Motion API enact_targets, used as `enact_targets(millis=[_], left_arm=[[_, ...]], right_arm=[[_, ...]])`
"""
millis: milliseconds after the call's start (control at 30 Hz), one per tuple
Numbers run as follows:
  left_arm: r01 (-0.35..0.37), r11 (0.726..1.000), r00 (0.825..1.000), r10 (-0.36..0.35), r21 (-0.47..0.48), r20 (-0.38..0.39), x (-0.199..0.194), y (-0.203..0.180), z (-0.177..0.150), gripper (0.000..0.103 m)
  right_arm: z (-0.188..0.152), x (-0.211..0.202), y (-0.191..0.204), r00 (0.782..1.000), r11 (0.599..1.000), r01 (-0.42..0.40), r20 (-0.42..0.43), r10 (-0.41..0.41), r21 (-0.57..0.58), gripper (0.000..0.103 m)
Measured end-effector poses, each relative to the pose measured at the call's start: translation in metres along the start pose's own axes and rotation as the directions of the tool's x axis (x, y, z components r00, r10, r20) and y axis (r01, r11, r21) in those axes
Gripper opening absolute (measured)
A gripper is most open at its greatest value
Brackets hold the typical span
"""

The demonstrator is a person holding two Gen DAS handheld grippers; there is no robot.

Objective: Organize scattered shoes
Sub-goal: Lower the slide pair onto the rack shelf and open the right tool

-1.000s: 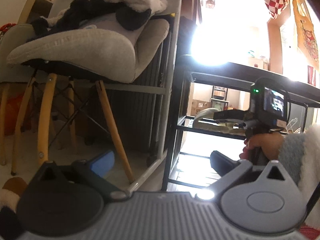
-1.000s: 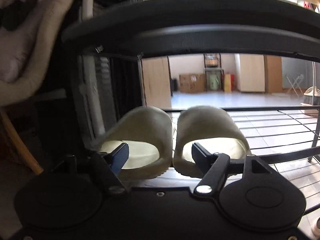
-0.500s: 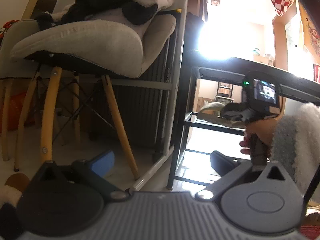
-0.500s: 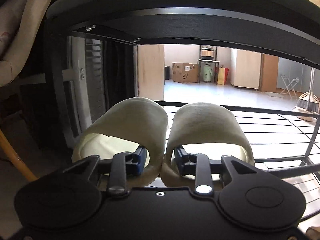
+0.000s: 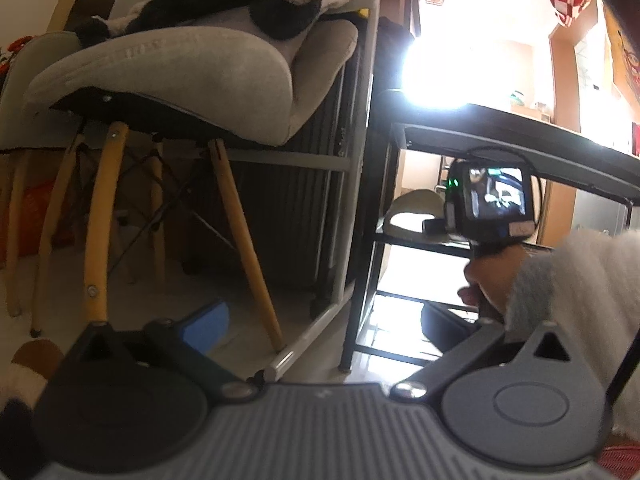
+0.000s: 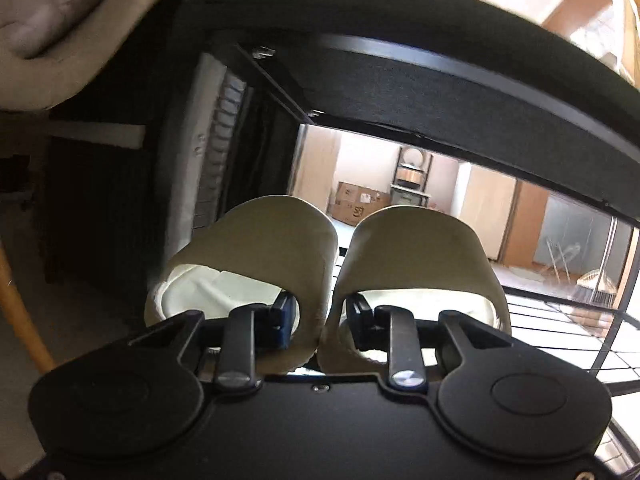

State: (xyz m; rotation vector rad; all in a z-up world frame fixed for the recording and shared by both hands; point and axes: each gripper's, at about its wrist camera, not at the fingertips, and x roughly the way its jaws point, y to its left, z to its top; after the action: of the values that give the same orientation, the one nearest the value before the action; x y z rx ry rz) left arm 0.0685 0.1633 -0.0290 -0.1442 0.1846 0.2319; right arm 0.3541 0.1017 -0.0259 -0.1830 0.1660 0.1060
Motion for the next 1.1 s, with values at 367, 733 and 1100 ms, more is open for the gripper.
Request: enact_targets(millis=[367,733,1100], left_arm=[[-0.017,1.000,0.999,0.017,0.011,-0.028,0.007,0.001,-0.010,0.103],[-0.005,1.000,1.000,0.005,-0.008,-0.007,0.002,-0.001,0.001,0.103],[-0.004,1.000,1.000,0.004,-0.028,0.019,-0.010,-0.001,0.020,0.103]], right_arm=[[0.009,0.054,-0.004,0.993,0.996,0.009,-0.117,0.002,0.091,0.029],[0.004,0.023,-0.008,0.996,0.996,-0.012,-0.088,0.020,0.090,0.088],[0.016,-0.043,-0.030,0.998,0.996,0.030,0.047,-0.034,0.079,0.092]])
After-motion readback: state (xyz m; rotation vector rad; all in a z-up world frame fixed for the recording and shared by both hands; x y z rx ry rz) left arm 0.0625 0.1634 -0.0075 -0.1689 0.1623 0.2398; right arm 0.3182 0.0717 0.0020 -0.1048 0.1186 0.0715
